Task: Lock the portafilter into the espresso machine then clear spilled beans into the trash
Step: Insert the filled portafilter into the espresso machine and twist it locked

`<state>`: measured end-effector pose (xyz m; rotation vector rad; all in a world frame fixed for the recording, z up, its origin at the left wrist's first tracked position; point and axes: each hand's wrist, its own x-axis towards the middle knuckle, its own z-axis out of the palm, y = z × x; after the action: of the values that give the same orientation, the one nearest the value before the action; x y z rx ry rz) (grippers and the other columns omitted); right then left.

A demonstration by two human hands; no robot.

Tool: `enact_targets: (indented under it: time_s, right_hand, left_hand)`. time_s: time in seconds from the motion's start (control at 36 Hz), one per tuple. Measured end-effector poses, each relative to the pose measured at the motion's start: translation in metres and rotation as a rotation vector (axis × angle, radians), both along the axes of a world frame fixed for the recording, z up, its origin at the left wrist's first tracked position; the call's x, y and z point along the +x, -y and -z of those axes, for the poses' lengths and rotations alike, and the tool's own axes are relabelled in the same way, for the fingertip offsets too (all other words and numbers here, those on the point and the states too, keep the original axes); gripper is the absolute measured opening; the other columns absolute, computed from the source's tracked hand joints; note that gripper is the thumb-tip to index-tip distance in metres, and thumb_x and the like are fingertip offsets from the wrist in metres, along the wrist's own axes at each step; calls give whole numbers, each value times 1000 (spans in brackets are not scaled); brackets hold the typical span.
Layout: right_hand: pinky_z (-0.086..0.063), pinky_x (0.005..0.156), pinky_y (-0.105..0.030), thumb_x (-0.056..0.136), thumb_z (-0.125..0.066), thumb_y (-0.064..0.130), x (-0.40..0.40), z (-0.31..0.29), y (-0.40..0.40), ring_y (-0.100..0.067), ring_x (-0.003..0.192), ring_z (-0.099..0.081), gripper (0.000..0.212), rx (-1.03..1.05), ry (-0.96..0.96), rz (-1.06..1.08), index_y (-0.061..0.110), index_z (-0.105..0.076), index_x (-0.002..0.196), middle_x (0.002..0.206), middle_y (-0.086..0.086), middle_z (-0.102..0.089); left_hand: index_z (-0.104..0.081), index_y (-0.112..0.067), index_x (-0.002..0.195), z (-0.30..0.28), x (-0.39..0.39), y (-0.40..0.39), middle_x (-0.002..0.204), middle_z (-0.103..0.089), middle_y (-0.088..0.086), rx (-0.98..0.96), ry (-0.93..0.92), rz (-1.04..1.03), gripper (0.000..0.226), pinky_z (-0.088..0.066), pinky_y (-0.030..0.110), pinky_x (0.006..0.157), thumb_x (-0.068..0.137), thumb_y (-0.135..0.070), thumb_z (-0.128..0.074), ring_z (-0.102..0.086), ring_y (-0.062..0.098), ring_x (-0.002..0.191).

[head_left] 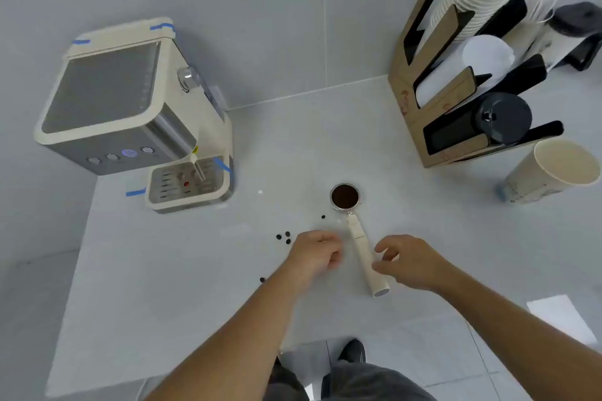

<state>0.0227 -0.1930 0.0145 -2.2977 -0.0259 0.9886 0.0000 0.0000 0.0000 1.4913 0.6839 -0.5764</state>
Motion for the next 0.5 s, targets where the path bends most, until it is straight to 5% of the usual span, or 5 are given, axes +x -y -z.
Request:
enact_targets:
  time_s: [0.14, 0.36, 0.5]
  right_hand:
    - [-45, 53, -19, 79, -72, 31, -6, 9, -4, -10, 72, -60, 42, 9, 5, 43, 22, -61, 119, 97, 5, -65]
    - [-49, 66, -27, 75, -72, 29, -4, 11, -7, -19, 86, -62, 35, -47, 15, -47, 19, -66, 108, 98, -1, -68]
    - [-45, 61, -28, 70, -73, 29, -3, 16, -12, -21, 84, -62, 33, -53, 9, -46, 16, -64, 98, 94, -2, -65]
  left_hand:
    - [-70, -13, 69, 4, 7, 15, 74, -62, 14, -13, -10, -66, 11, -55, 45, 87, 77, -9, -65, -57, 24, 73]
    - [-67, -6, 91, 9, 20, 30, 91, -68, 15, -75, -94, -181, 15, -56, 35, 85, 87, -7, -53, -66, 24, 84]
    - [-68, -8, 91, 9, 23, 33, 96, -69, 15, -68, -135, -195, 14, -55, 33, 84, 87, -9, -54, -66, 24, 86]
